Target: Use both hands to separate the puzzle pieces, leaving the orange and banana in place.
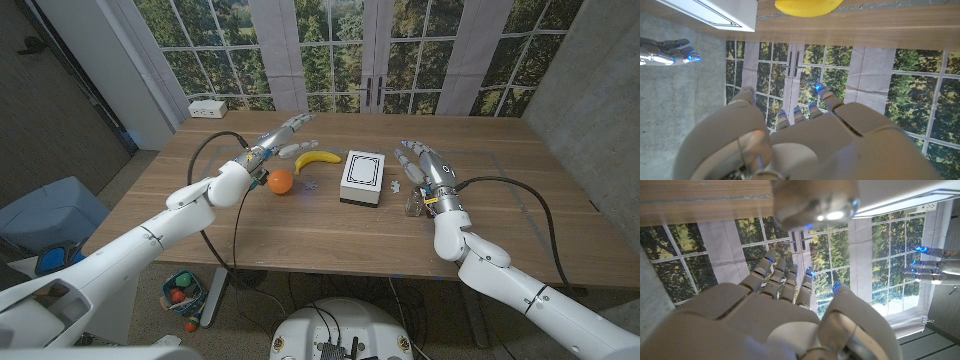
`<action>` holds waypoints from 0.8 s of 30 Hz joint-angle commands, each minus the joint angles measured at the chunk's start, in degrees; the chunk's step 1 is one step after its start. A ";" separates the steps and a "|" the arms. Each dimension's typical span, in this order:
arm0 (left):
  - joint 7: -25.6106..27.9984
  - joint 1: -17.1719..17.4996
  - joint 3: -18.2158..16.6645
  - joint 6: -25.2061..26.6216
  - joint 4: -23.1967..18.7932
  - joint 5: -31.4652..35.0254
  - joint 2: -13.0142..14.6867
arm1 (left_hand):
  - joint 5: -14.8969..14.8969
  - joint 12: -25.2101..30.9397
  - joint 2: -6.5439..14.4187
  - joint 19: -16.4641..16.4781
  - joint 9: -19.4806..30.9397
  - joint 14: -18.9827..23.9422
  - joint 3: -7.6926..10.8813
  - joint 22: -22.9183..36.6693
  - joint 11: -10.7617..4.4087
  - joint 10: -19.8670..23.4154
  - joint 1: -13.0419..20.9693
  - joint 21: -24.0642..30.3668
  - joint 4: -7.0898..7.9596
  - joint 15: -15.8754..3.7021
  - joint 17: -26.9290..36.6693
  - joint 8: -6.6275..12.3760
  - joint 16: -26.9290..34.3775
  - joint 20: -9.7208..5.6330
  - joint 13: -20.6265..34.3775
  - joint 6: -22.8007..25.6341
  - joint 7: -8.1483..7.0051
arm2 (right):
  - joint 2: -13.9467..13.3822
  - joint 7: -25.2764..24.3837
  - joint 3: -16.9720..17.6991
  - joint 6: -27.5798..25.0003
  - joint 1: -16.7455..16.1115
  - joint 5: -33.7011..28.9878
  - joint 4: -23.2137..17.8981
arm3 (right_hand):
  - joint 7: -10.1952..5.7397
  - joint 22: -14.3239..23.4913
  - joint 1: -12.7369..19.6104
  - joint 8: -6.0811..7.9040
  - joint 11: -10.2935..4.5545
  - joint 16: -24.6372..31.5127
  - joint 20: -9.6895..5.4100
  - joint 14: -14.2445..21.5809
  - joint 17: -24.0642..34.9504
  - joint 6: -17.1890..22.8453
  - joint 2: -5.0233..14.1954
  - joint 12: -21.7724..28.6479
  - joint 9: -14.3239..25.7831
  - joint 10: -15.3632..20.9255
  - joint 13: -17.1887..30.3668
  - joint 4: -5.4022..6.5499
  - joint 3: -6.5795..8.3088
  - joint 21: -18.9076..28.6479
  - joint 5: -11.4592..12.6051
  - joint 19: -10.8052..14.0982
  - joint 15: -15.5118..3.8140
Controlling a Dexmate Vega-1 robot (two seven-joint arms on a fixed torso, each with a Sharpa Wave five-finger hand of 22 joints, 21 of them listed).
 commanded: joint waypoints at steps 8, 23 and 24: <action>-5.23 0.28 -3.49 -15.50 9.76 -18.61 -4.71 | 0.84 0.92 -0.94 -0.68 -0.22 0.27 -0.39 0.06 -0.77 1.28 -4.98 0.26 2.95 -3.54 0.04 1.40 0.49 -2.02 -0.07 1.41 2.13 | -1.24 8.08 7.69 17.03 -2.41 16.00 -0.95 | 2.43 -0.29 -4.79 0.26 0.75 -1.86 -4.25 -2.18 -1.09 -1.74 -0.22 -0.05 -0.10 -1.13 -1.14 1.91 2.10 -0.50 0.80 0.92 -5.01; -14.80 0.76 -5.79 -17.59 12.27 -35.57 -8.60 | 2.02 1.62 0.22 1.53 -0.40 3.37 1.47 -0.02 0.01 5.15 -7.89 1.15 4.57 -4.24 -0.12 1.99 1.00 -2.37 -0.13 6.11 3.01 | 1.97 17.08 12.79 26.82 -2.83 32.38 2.08 | 6.76 -0.78 -6.40 1.01 1.94 -2.99 -4.60 -0.22 -3.74 -0.51 -0.68 0.75 -0.26 1.31 -2.36 0.95 5.17 -0.63 1.15 3.68 -4.66; -15.32 0.76 -5.91 -17.46 12.35 -36.34 -8.71 | 2.12 1.69 0.18 1.87 -0.41 3.57 1.67 -0.03 0.03 5.61 -8.07 1.25 4.61 -4.28 -0.14 2.02 0.97 -2.37 -0.13 6.57 3.06 | 2.34 17.60 13.02 27.62 -2.83 33.43 2.53 | 7.04 -0.80 -6.60 1.13 2.44 -3.00 -4.40 0.24 -4.03 -0.13 -0.89 0.83 -0.27 1.63 -2.47 0.88 5.37 -0.61 1.11 4.11 -4.31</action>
